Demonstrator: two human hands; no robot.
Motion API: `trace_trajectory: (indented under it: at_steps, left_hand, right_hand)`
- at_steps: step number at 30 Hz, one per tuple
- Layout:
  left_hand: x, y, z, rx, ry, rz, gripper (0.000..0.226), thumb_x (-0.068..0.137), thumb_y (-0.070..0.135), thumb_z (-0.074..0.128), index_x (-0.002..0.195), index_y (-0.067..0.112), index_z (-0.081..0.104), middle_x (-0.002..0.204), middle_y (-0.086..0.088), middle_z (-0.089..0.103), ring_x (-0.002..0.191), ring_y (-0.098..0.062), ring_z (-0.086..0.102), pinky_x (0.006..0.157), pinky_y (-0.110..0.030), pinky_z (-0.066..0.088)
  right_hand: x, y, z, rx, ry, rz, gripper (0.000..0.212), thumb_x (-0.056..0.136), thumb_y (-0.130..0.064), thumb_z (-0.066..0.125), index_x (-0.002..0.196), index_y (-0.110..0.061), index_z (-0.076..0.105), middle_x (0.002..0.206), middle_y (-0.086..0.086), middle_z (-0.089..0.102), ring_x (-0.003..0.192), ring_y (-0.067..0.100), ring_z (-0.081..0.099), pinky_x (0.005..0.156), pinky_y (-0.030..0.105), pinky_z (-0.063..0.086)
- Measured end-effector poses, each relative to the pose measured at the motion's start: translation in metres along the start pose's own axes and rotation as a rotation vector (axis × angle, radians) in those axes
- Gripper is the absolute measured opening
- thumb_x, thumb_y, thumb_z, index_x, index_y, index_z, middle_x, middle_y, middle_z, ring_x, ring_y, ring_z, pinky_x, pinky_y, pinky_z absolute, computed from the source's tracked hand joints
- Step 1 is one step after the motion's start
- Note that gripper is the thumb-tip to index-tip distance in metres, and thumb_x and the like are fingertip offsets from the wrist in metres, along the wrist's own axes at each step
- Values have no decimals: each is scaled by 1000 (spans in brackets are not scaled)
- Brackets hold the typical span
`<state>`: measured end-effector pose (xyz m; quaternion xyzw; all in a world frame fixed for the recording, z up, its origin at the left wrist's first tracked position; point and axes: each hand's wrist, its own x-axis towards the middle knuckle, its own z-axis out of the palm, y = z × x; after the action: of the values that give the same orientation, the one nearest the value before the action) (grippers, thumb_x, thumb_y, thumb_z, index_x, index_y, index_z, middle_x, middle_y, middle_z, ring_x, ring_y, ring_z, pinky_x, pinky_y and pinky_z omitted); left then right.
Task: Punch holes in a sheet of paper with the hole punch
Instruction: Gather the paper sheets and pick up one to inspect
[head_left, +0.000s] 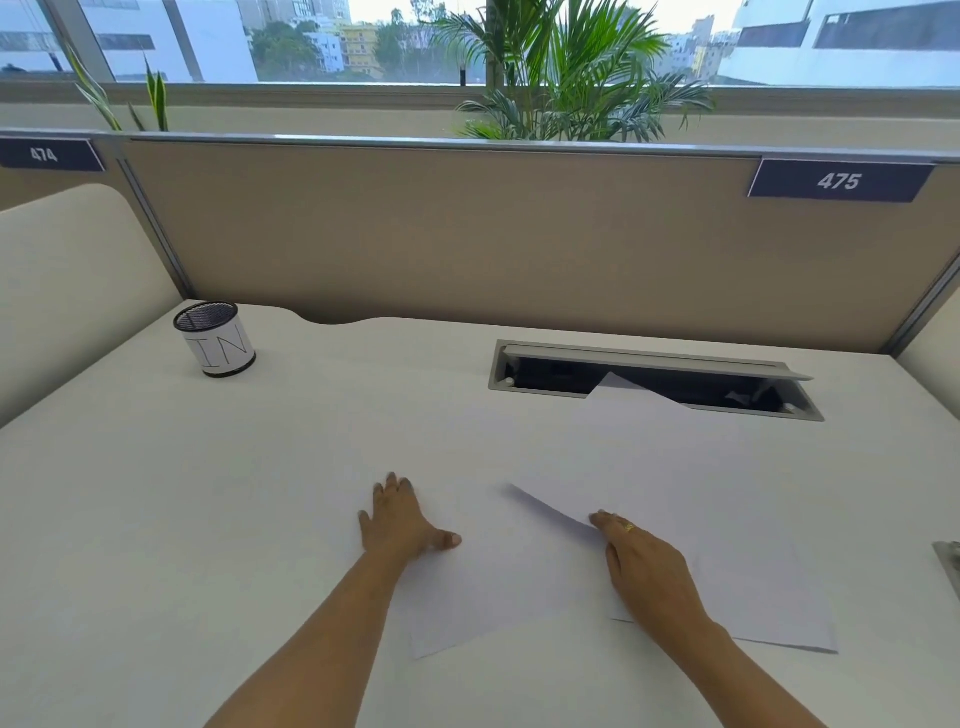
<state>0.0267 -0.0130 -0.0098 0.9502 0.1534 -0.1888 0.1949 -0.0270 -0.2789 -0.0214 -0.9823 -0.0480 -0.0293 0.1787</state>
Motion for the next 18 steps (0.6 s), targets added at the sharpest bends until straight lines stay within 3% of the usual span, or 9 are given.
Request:
trace_trajectory:
  at_steps: [5,9,12,15,18]
  left_hand:
    - [7,-5,-13,60,-136,148,111,70,33,78,149,8,3,159,-5,-7,147,-23,-7,119,-39,6]
    - [6,-4,-15,-23,-61,159,94,71,22,78,146,11,23,158,-9,9,145,-24,11,116,-32,20]
    - [-2,1,-10,9,130,28,77,73,42,74,134,8,39,142,-11,33,133,-27,31,102,-36,36]
    - [-9,4,-6,95,229,-146,91,65,67,67,126,5,41,130,-10,39,124,-26,36,94,-35,40]
    - [-7,5,-5,52,227,-205,101,60,68,70,128,1,35,129,-12,38,123,-26,38,92,-33,42]
  right_hand:
    - [-4,-4,-5,46,50,-50,43,94,-5,40,134,-18,50,140,-3,49,131,11,45,107,24,36]
    - [-9,-1,0,66,27,-91,40,92,-2,45,128,-15,56,134,1,56,127,17,50,106,28,38]
    - [-13,3,6,78,28,-98,38,91,-1,48,124,-14,60,131,3,59,125,20,53,105,31,38]
    - [-15,7,9,60,-15,-105,40,95,-8,42,131,-21,53,140,-4,49,133,11,42,109,23,31]
    - [-14,9,9,44,-44,-101,41,97,-14,36,135,-28,47,145,-11,41,136,3,34,109,17,27]
